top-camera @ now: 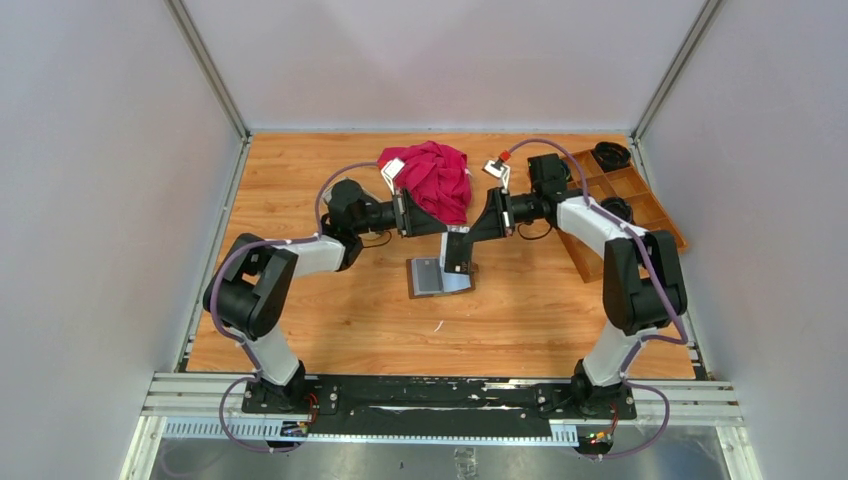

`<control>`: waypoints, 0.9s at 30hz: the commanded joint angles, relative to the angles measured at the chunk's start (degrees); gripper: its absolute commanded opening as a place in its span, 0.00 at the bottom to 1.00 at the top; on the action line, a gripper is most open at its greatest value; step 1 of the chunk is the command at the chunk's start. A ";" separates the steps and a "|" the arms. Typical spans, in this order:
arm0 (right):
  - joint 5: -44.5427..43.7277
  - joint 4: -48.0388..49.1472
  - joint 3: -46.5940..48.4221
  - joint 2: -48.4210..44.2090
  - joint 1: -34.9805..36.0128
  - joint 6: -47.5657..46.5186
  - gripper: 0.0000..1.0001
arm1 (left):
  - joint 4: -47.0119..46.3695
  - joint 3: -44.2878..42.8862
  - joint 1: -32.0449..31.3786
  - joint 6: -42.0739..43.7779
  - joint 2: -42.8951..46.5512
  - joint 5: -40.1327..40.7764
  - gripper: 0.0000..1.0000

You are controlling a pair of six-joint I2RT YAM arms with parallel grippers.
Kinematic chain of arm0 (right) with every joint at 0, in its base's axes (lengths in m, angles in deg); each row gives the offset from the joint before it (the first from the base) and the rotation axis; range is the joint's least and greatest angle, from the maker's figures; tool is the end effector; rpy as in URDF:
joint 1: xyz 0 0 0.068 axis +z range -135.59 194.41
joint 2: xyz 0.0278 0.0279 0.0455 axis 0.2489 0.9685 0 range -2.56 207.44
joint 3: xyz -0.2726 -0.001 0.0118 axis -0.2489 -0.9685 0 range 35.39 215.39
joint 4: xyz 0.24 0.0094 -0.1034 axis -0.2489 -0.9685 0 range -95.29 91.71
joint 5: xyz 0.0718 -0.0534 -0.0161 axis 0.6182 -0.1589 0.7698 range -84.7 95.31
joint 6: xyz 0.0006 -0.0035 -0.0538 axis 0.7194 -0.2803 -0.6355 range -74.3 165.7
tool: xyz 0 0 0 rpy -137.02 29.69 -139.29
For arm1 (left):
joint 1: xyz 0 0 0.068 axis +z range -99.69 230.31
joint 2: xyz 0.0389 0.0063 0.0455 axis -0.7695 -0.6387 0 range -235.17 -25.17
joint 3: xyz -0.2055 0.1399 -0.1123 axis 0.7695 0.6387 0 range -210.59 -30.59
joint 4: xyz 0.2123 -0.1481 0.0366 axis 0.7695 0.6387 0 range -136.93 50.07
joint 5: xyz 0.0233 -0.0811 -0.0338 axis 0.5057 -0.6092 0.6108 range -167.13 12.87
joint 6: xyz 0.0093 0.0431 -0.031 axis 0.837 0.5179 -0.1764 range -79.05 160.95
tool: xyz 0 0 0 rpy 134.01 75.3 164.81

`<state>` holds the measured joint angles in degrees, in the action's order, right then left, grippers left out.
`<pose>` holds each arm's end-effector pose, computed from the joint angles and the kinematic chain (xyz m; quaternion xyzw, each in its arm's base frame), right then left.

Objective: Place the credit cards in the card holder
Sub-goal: Place the credit card in the storage box.

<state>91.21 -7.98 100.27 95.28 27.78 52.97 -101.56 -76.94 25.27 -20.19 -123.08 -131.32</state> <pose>0.3328 0.1157 0.2402 -0.3089 0.6548 0.6666 0.1774 0.3052 -0.1743 0.2255 0.1244 0.6847 -0.6702 0.2578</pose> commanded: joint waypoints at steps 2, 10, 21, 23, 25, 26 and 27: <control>-0.01 -2.95 7.57 6.00 4.27 -3.24 0.04 | 3.12 -4.03 4.80 4.44 -1.52 -3.47 0.00; 0.39 -2.94 25.43 21.43 8.87 -2.05 0.03 | 6.60 -10.73 12.78 7.97 -4.43 -10.37 0.00; -1.65 48.65 36.98 36.68 12.20 46.11 0.00 | 8.32 -16.85 24.47 7.54 -6.79 -13.27 0.23; -2.32 69.39 38.18 40.29 12.21 63.66 0.00 | 8.40 -15.80 27.59 7.89 -4.62 -12.33 0.33; -2.48 82.20 41.64 44.24 12.17 76.31 0.00 | 9.86 -13.53 29.09 9.73 -1.68 -10.94 0.40; -2.65 86.02 43.00 45.55 12.16 79.63 0.00 | 11.89 -12.15 29.52 11.64 -0.09 -9.91 0.45; -2.78 86.86 43.76 46.31 12.18 80.95 0.00 | 15.01 -10.83 29.74 14.30 2.12 -8.83 0.48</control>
<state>89.33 47.78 139.50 137.20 39.71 105.62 -92.21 -91.34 53.25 -11.64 -128.13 -142.25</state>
